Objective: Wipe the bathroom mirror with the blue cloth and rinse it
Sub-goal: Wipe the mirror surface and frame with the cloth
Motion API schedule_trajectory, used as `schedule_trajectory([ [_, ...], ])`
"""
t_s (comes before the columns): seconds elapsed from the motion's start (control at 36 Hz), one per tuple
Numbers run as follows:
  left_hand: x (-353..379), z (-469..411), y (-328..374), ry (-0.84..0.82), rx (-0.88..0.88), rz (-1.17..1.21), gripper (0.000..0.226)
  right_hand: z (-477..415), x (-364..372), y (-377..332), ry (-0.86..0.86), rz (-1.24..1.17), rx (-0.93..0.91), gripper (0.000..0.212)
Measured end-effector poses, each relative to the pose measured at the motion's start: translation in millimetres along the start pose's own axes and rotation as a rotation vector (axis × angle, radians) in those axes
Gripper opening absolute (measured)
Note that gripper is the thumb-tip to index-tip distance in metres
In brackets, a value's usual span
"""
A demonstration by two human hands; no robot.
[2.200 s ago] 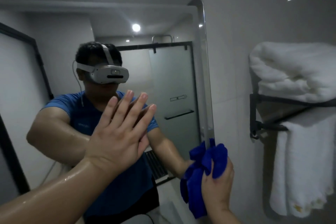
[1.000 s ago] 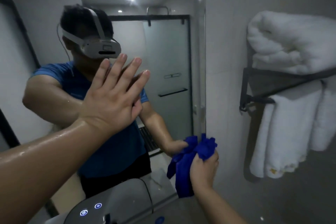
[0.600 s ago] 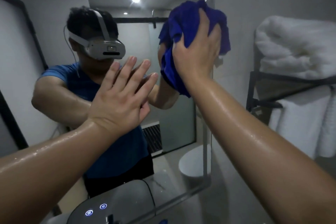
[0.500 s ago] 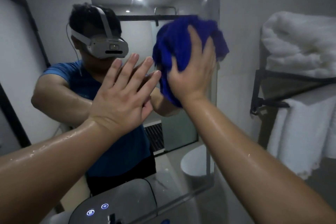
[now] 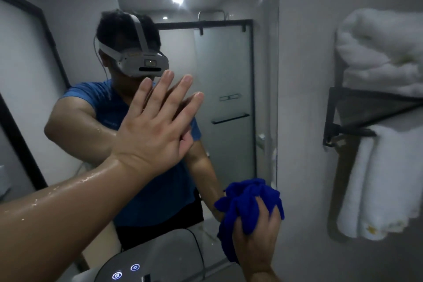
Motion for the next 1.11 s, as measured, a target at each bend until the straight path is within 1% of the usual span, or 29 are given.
schedule_trajectory([
  [0.03,0,0,0,0.001,0.000,0.000,0.066,-2,-2,-1,-0.006,-0.007,0.038,0.061],
  [0.08,0,0,0,0.002,0.000,0.006,0.066,-12,-7,2,0.039,-0.029,0.100,0.059],
  [0.14,-1,0,0,0.001,-0.005,0.016,0.066,-32,-14,4,0.084,-0.107,0.244,0.058],
  [0.17,-1,0,0,-0.001,-0.008,0.020,0.066,-47,-20,2,0.113,-0.138,0.286,0.056],
  [0.25,0,0,0,-0.009,-0.006,0.020,0.066,-99,-39,-19,0.159,-0.232,0.330,0.040],
  [0.28,0,0,0,-0.013,-0.003,0.017,0.066,-116,-45,-31,0.161,-0.260,0.334,0.040],
  [0.33,0,0,0,-0.010,-0.007,0.011,0.065,-145,-57,-62,0.166,-0.282,0.280,0.049],
  [0.39,1,0,-1,-0.005,-0.012,0.008,0.064,-171,-66,-101,0.156,-0.276,0.162,0.057],
  [0.5,0,0,0,0.019,-0.012,0.006,0.064,-212,-76,-179,0.154,-0.297,-0.061,0.068],
  [0.56,1,1,0,0.026,-0.012,0.001,0.064,-222,-77,-197,0.165,-0.252,-0.134,0.079],
  [0.58,1,1,0,0.029,-0.013,-0.003,0.064,-224,-77,-198,0.163,-0.244,-0.138,0.087],
  [0.61,1,1,0,0.032,-0.014,-0.007,0.063,-224,-76,-194,0.161,-0.243,-0.133,0.093],
  [0.67,1,2,0,0.035,-0.018,-0.014,0.063,-217,-75,-179,0.157,-0.269,-0.116,0.095],
  [0.78,0,2,1,0.024,-0.017,-0.032,0.063,-181,-62,-122,0.176,-0.332,-0.037,0.076],
  [0.86,0,2,1,0.020,-0.025,-0.037,0.063,-144,-44,-63,0.143,-0.344,0.095,0.063],
  [1.06,-2,1,2,0.008,-0.033,-0.044,0.062,-63,-20,48,0.036,-0.293,0.348,0.053],
  [1.11,-2,1,2,-0.004,-0.029,-0.045,0.063,-42,-13,69,-0.011,-0.303,0.385,0.043],
])
Point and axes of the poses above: each hand's wrist, its own z-axis away from the middle knuckle, its own x-axis out of the palm, y = z × x, the point moved 7 cm from there along -z, towards the middle knuckle
